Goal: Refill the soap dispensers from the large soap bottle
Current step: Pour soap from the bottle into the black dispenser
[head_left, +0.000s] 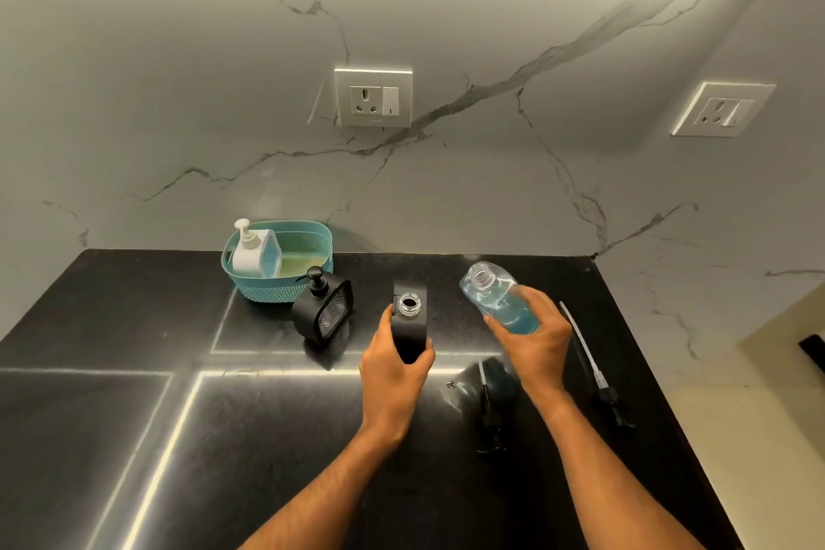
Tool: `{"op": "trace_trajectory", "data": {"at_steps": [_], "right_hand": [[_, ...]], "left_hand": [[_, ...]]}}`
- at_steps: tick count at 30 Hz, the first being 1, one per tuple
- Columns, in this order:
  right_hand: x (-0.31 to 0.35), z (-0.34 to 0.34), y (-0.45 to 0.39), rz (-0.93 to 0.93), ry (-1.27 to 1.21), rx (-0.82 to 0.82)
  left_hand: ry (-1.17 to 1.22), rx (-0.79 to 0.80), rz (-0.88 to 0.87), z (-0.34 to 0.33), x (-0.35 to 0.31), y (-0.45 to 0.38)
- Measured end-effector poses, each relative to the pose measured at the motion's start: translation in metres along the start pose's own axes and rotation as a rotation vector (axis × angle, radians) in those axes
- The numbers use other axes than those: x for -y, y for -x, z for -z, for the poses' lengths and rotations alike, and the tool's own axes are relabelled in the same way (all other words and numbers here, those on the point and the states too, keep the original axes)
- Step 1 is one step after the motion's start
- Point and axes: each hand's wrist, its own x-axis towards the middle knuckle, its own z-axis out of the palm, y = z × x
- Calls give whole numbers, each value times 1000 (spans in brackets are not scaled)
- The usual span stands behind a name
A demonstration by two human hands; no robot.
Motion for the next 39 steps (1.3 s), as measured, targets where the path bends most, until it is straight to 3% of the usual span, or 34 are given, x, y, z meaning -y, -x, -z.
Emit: {"op": "trace_trajectory", "data": {"at_steps": [10,19,39], "right_hand": [[34,7,27,236,261,11],[49,17,39,283,451,38],[66,32,40,397,594,60]], "left_hand": [[-19,27,-76,17,-5,22],[-40,73,-106,26,-8,37],[-80,114,-125,24,-12,47]]}}
